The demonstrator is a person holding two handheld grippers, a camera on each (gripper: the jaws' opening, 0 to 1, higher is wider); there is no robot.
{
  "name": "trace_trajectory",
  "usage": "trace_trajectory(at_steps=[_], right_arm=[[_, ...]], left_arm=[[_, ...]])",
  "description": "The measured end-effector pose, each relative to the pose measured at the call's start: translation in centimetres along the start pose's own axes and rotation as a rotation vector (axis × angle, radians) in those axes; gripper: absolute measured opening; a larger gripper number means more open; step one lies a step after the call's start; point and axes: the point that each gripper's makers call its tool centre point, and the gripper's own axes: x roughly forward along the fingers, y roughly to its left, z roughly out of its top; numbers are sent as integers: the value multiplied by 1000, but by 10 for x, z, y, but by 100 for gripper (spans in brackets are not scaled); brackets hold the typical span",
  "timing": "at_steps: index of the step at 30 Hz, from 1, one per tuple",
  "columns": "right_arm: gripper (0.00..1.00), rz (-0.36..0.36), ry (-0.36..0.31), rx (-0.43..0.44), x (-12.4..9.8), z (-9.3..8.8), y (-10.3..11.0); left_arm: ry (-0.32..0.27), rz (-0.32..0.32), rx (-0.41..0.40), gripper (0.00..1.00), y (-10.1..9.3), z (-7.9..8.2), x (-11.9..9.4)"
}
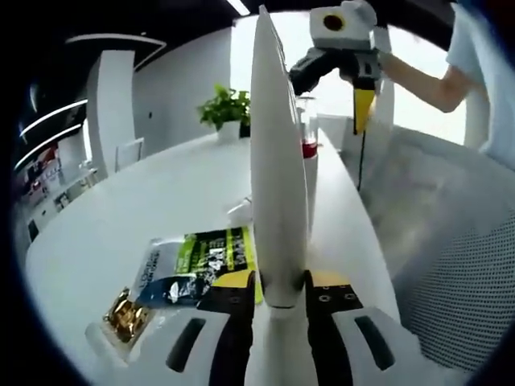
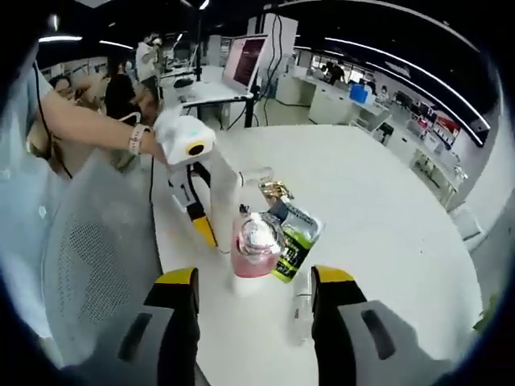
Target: Arrange the skincare products in the storage area until every visible bottle or jar stands upright without overlapping.
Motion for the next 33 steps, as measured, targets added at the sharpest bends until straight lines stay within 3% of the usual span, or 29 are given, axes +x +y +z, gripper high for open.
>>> trace_trajectory(at_steps=[11, 20, 23, 28, 33], right_arm=[[55, 64, 42, -89, 1, 23, -8], [48, 143, 78, -167, 14, 47, -8], [46, 164, 119, -211, 22, 53, -8], [39, 220, 136, -275, 34, 66, 4], [31, 319, 185, -340, 44, 73, 29]], left_arm=[[2, 5, -18, 21, 1, -1, -3], [-8, 11, -22, 22, 2, 3, -3], [-10, 10, -17, 22, 1, 6, -2], [-7, 6, -6, 21, 0, 8, 0], [-3, -2, -6, 19, -1, 8, 0]])
